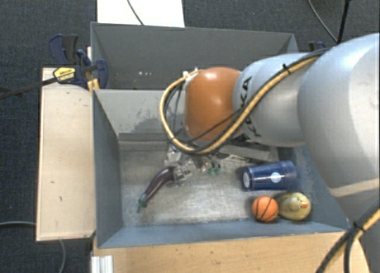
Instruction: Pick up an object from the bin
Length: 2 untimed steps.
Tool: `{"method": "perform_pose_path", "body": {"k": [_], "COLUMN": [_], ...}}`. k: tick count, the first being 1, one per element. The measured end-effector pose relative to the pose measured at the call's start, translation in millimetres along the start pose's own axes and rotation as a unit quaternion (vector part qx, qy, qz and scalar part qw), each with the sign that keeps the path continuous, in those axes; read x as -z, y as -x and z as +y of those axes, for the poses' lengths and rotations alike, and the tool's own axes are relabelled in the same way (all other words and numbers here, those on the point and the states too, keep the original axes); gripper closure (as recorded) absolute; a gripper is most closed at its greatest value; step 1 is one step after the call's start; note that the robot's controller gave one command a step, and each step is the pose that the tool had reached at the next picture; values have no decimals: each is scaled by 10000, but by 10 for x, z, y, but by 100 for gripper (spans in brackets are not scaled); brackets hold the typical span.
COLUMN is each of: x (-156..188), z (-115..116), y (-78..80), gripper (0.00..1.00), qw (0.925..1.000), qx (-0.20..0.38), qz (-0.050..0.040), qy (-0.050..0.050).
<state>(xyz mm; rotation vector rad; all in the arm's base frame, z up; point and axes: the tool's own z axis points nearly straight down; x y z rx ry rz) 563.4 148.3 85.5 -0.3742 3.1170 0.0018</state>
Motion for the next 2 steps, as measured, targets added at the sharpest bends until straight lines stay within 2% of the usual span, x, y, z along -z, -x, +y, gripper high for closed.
{"method": "perform_pose_path", "body": {"k": [1, 2], "x": [0, 1664], "z": [0, -43], "y": [0, -75], "gripper": [100, 100], "qw": [10000, 9999], "qx": [-5, 111], "qz": [0, 12], "qy": [0, -3]}}
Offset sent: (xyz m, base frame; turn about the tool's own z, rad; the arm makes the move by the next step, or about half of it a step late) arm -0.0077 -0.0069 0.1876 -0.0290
